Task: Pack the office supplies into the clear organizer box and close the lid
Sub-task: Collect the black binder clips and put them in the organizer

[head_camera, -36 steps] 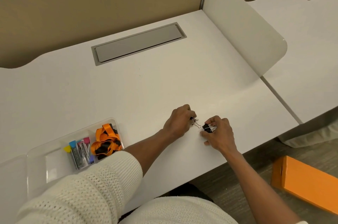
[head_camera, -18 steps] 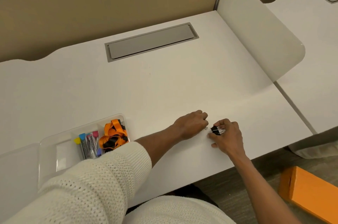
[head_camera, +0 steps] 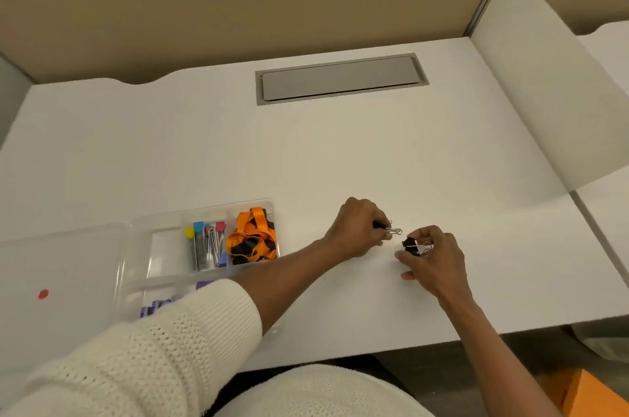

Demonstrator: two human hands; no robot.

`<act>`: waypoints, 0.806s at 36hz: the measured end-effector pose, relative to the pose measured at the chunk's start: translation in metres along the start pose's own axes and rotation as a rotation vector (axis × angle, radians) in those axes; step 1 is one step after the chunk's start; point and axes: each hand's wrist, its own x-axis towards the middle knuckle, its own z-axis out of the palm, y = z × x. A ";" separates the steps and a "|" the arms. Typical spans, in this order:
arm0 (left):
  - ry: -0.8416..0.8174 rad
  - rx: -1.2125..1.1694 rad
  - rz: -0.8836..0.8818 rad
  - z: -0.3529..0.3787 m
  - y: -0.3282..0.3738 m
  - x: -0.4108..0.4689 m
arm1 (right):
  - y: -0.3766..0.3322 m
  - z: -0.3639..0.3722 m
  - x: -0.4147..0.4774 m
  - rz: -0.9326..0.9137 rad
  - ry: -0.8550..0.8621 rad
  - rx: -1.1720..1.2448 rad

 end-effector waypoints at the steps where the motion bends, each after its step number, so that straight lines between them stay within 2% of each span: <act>1: 0.030 -0.017 -0.021 -0.009 -0.001 -0.006 | -0.007 0.004 -0.001 -0.012 -0.019 0.010; 7: 0.256 -0.060 -0.114 -0.072 -0.023 -0.053 | -0.067 0.041 -0.017 -0.105 -0.159 0.050; 12: 0.488 -0.117 -0.268 -0.126 -0.056 -0.103 | -0.122 0.085 -0.039 -0.214 -0.317 0.046; 18: 0.709 -0.056 -0.434 -0.178 -0.101 -0.163 | -0.182 0.151 -0.071 -0.288 -0.548 0.008; 23: 0.793 -0.057 -0.606 -0.204 -0.143 -0.196 | -0.219 0.212 -0.099 -0.313 -0.694 -0.011; 29: 0.801 -0.008 -0.684 -0.215 -0.171 -0.211 | -0.245 0.274 -0.116 -0.268 -0.769 -0.045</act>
